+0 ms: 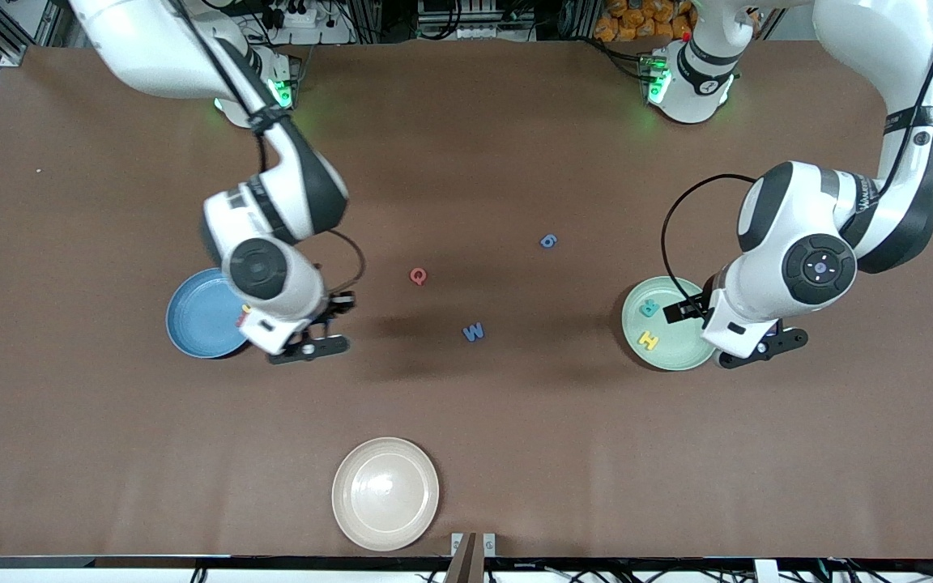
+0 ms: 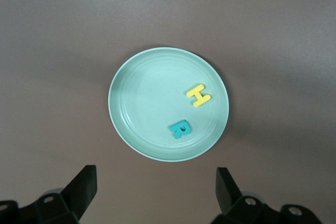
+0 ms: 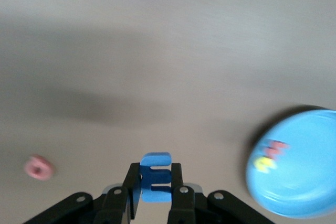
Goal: Sort upper and lower case letters into plates
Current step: 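Carry the blue e to the blue plate and open the right gripper, then grasp the pink Q with the left gripper while the right gripper withdraws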
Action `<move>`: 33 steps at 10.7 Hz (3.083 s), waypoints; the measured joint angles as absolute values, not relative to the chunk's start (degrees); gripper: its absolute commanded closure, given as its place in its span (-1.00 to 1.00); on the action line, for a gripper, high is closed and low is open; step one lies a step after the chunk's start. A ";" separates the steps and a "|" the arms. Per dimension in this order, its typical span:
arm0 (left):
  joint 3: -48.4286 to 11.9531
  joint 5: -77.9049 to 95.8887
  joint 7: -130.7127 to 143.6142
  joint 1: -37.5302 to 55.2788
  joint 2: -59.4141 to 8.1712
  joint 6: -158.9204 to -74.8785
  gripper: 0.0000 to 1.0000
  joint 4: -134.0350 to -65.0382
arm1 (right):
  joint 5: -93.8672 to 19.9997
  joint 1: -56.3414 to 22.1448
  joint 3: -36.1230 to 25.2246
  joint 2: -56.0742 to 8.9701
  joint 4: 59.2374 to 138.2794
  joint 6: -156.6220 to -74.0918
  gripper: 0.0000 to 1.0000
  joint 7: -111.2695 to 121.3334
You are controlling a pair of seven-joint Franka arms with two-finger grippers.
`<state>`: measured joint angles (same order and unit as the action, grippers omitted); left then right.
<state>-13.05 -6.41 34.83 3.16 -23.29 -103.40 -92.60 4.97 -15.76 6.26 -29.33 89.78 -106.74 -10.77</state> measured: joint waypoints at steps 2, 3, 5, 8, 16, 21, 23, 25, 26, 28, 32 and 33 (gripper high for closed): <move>-13.13 -6.41 34.88 3.26 -23.35 -103.29 -1.00 -92.64 | 4.76 -13.76 1.00 -27.97 92.88 -105.19 1.00 -2.47; -13.16 -6.41 35.04 3.52 -23.57 -103.28 -1.00 -92.75 | 4.73 -13.19 -1.52 -27.67 95.43 -105.50 1.00 0.35; -13.34 -6.41 36.45 4.09 -24.43 -103.32 -1.00 -92.86 | 4.67 -12.06 -4.34 -27.11 101.09 -108.72 1.00 5.07; -13.61 -6.40 38.27 6.19 -26.74 -105.27 -1.00 -92.93 | 4.66 -11.30 -4.90 -24.52 107.48 -111.72 -1.00 8.47; -14.21 -6.31 57.50 18.51 -34.22 -117.94 -1.00 -92.96 | 4.59 -11.80 -5.09 -11.53 99.90 -99.77 -1.00 9.33; -14.32 -4.78 72.72 30.12 -35.25 -121.32 -1.00 -90.90 | 1.88 -11.67 -7.08 -2.16 97.04 -97.68 -1.00 9.32; -14.26 -4.76 77.28 32.82 -37.80 -125.93 -1.00 -88.54 | -1.28 -11.60 -9.05 -1.69 96.32 -97.58 -1.00 7.51; -14.07 -4.76 78.31 34.42 -40.18 -129.55 -1.00 -87.24 | -1.92 -11.57 -10.34 -1.09 95.74 -97.59 -1.00 2.41; -13.95 -4.76 78.53 35.26 -41.14 -131.41 -1.00 -86.96 | -1.93 -11.65 -10.32 -0.62 95.68 -97.59 -1.00 1.43; -12.60 -4.77 78.58 38.17 -42.49 -134.13 -1.00 -86.80 | -1.82 -11.76 -10.23 -0.21 95.68 -97.59 -1.00 1.39; -6.88 -4.77 73.57 44.98 -44.78 -135.10 -1.00 -83.47 | -1.28 -11.78 -10.13 -0.18 95.51 -97.60 -1.00 3.16; -6.87 -4.77 71.92 44.96 -45.75 -135.10 -1.00 -81.94 | -1.19 -11.80 -9.88 -0.09 95.40 -97.53 -1.00 3.22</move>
